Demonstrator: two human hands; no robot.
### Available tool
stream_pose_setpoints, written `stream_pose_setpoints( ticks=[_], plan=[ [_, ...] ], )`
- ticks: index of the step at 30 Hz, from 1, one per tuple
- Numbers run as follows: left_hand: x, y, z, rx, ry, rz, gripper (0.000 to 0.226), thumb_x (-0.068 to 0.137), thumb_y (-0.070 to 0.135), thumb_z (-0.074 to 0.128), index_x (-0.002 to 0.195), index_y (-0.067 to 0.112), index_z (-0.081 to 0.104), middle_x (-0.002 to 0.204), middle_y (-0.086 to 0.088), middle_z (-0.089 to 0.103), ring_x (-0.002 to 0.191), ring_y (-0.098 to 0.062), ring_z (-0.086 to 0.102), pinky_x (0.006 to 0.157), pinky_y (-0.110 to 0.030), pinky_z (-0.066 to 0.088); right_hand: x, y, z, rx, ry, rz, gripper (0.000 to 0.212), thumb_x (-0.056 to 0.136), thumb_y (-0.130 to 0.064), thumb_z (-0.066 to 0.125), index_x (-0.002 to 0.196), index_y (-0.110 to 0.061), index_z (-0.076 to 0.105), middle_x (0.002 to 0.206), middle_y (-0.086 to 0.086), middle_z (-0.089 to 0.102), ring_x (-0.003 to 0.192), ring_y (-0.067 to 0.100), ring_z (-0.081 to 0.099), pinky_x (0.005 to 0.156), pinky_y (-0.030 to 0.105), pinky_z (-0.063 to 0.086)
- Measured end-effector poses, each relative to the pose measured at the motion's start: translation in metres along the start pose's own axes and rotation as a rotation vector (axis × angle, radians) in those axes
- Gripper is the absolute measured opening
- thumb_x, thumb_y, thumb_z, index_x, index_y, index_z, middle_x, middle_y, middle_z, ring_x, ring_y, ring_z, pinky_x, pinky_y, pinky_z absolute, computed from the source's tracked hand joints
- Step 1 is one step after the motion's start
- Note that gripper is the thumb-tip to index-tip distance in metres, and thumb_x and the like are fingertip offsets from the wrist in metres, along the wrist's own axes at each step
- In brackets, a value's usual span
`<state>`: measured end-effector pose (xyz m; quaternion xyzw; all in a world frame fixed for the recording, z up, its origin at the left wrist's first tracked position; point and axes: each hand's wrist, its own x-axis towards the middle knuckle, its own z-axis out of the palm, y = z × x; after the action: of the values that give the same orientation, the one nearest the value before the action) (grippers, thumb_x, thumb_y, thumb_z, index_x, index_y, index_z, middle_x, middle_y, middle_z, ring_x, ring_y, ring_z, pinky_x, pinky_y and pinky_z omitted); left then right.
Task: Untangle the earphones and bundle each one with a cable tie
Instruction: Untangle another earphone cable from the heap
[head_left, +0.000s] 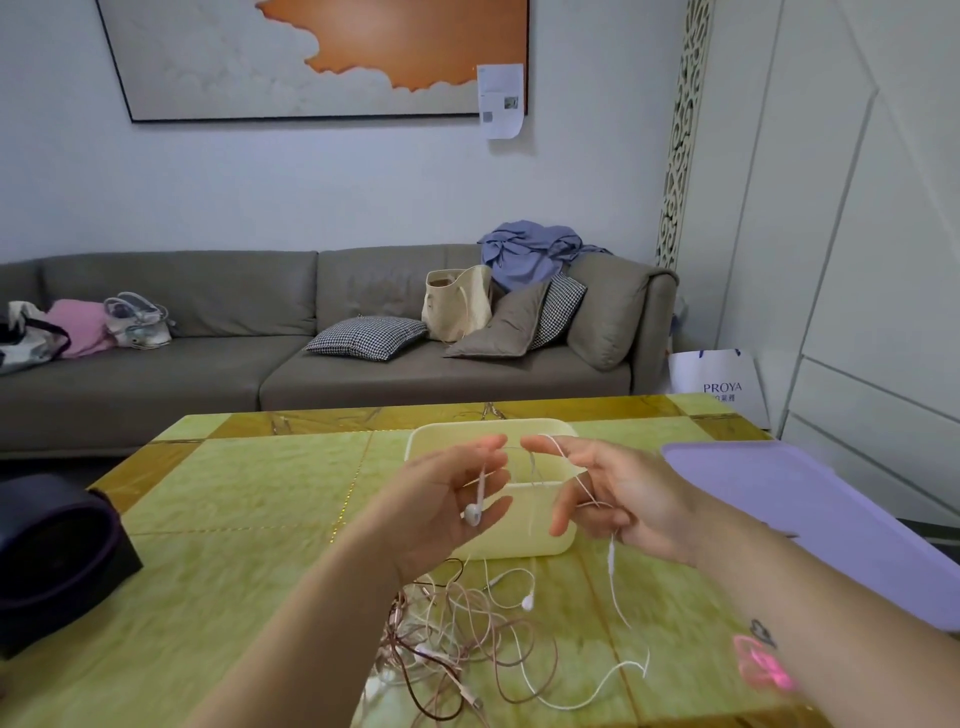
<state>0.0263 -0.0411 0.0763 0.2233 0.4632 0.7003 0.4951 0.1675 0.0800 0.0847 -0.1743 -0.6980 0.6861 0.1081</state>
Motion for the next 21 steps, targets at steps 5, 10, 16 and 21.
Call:
stream_pose_setpoints(
  ticks=[5, 10, 16, 21],
  plan=[
    [-0.007, -0.003, 0.009, 0.084, -0.079, -0.042, 0.027, 0.093, -0.003, 0.043, 0.096, 0.001, 0.069, 0.09, -0.012, 0.072, 0.077, -0.018, 0.069, 0.068, -0.03, 0.059, 0.0, -0.01, 0.009, -0.44, 0.028, -0.118, 0.039, 0.097, -0.007, 0.03, 0.119, -0.029, 0.054, 0.053, 0.01, 0.065, 0.043, 0.015, 0.021, 0.043, 0.023, 0.02],
    [-0.006, -0.009, 0.016, -0.133, -0.14, -0.102, 0.029, 0.084, -0.007, 0.037, 0.092, -0.003, 0.065, 0.088, -0.017, 0.069, 0.076, -0.023, 0.069, 0.067, -0.031, 0.058, -0.005, -0.017, 0.014, -0.563, -0.027, -0.152, 0.044, 0.097, -0.004, 0.028, 0.127, -0.023, 0.053, 0.064, 0.008, 0.066, 0.058, 0.023, 0.058, 0.043, 0.013, 0.028],
    [-0.001, -0.005, 0.025, -0.505, -0.072, 0.025, 0.044, 0.07, -0.007, 0.033, 0.108, -0.001, 0.054, 0.113, -0.018, 0.055, 0.094, -0.029, 0.057, 0.08, -0.042, 0.053, -0.019, -0.018, 0.023, -0.808, -0.033, -0.245, 0.036, 0.097, -0.017, 0.042, 0.123, -0.039, 0.053, 0.063, 0.004, 0.07, 0.063, 0.002, 0.056, 0.064, 0.017, 0.041],
    [-0.01, 0.0, 0.027, -0.398, -0.027, 0.017, 0.035, 0.085, 0.008, 0.028, 0.067, 0.006, 0.059, 0.073, -0.01, 0.047, 0.068, -0.023, 0.043, 0.08, -0.038, 0.035, -0.012, -0.013, 0.017, -0.8, 0.084, -0.258, 0.019, 0.097, -0.028, 0.05, 0.102, -0.043, 0.061, 0.055, -0.004, 0.067, 0.045, 0.01, 0.036, 0.048, 0.022, 0.034]
  ],
)
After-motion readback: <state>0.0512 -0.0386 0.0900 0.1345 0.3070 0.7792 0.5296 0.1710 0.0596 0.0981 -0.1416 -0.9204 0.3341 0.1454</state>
